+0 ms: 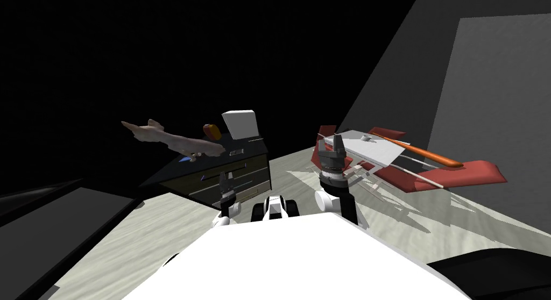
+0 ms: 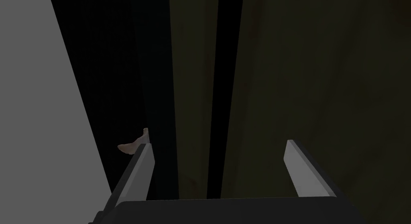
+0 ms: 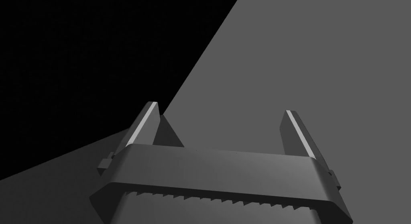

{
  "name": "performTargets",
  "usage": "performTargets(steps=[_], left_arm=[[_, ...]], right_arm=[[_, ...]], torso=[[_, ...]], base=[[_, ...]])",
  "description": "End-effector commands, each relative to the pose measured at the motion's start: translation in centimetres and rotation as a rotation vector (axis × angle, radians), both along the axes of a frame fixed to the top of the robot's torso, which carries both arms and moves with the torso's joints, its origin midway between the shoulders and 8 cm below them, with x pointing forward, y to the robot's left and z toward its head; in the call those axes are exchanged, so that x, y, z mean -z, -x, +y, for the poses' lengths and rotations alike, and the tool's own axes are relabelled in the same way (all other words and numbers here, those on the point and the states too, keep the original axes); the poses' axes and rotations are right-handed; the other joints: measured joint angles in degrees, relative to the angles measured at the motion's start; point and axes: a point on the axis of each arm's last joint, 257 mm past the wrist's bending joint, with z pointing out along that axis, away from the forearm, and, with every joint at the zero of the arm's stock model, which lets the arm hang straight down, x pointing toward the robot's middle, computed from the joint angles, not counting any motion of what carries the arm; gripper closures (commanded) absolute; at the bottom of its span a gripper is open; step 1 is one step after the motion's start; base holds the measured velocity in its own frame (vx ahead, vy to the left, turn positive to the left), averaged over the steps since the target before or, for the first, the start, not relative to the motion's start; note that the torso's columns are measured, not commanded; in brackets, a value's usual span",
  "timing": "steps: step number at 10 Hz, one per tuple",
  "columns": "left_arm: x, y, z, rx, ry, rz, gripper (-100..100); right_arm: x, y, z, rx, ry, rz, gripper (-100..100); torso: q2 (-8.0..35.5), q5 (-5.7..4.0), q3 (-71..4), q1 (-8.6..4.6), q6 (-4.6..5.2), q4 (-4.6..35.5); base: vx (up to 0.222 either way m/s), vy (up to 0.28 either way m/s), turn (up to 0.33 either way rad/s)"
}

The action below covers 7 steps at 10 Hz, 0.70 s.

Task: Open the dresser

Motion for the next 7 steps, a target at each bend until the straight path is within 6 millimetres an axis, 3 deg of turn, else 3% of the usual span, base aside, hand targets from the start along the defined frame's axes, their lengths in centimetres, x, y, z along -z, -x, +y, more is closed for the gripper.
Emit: performTargets(steps=[1, 2, 3, 7], left_arm=[[-0.6, -2.2, -0.5, -0.025, 0.001, 0.006, -100], [-0.4, -1.5, -0.3, -0.018, 0.002, 0.004, -100], [0.0, -0.1, -0.2, -0.001, -0.002, 0.003, 100], [1.0, 4.1, 0.3, 0.055, -0.003, 0.001, 100]], right_arm=[[0.0, 0.0, 0.0, 0.000, 0.000, 0.000, 0], [0.0, 0.0, 0.0, 0.000, 0.000, 0.000, 0], [0.0, 0.0, 0.0, 0.000, 0.000, 0.000, 0], [0.0, 0.0, 0.0, 0.000, 0.000, 0.000, 0]], torso=[[0.03, 0.01, 0.05, 0.02, 0.00, 0.04], [0.00, 0.00, 0.02, 0.00, -0.02, 0.02], [-0.19, -0.02, -0.09, -0.06, -0.07, -0.04], [-0.02, -0.10, 0.00, -0.19, 0.04, 0.07]], base=[[-0.116, 0.045, -0.108], [-0.055, 0.022, -0.030], [0.067, -0.038, 0.222], [0.165, -0.079, 0.161]])
